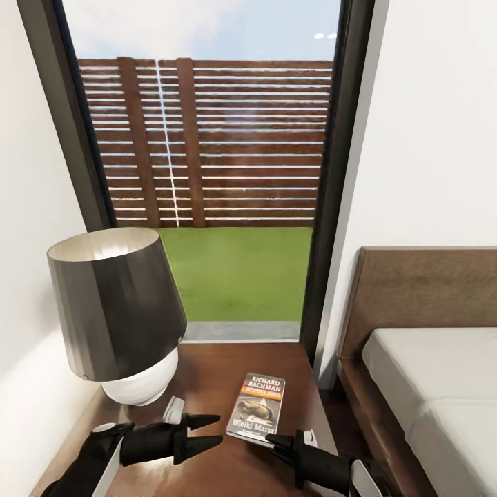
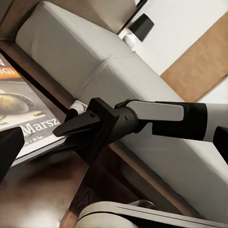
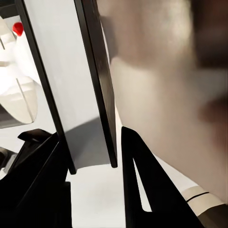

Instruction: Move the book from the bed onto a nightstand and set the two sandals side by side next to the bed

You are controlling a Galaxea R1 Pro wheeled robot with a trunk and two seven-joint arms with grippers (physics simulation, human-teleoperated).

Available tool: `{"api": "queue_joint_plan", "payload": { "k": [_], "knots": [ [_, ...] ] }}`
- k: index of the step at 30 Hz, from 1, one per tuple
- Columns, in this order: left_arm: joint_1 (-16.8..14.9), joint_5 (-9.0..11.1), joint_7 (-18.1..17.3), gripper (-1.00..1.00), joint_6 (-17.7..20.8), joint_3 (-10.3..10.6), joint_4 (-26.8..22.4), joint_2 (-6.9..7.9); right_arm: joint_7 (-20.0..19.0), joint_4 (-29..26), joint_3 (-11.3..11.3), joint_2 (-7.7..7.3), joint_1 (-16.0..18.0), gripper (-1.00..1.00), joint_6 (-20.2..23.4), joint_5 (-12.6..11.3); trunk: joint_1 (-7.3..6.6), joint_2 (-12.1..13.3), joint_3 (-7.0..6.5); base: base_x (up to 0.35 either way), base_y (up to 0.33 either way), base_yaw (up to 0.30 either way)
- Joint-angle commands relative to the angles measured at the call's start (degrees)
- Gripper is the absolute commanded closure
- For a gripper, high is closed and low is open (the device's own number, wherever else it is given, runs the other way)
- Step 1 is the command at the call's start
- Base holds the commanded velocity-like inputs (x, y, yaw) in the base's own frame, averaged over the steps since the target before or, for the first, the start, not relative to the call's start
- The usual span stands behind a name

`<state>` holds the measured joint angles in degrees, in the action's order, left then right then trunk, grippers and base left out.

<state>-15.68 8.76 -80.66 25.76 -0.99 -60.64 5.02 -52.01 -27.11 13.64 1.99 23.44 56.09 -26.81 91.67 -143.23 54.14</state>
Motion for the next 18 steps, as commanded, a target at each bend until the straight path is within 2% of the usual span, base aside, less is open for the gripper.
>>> {"api": "queue_joint_plan", "payload": {
  "k": [1,13,18],
  "knots": [
    [-0.04,0.11,-0.18,-1.0,0.6,0.02,0.01,0.0,0.62,1.62,0.25,0.04,0.01,1.0,-1.6,2.47,0.01,-0.01,0.07,0.0,0.0,0.0],
    [0.0,0.11,-0.12,-1.0,0.6,-0.05,0.08,-0.01,0.59,1.62,0.25,0.08,0.0,1.0,-1.6,2.47,0.01,-0.01,0.07,0.0,0.0,0.0],
    [-0.05,0.11,-0.11,-1.0,0.6,0.02,0.08,-0.01,0.59,1.62,0.25,0.05,0.0,1.0,-1.6,2.47,-1.09,1.99,-0.83,0.0,0.0,0.0]
  ]
}}
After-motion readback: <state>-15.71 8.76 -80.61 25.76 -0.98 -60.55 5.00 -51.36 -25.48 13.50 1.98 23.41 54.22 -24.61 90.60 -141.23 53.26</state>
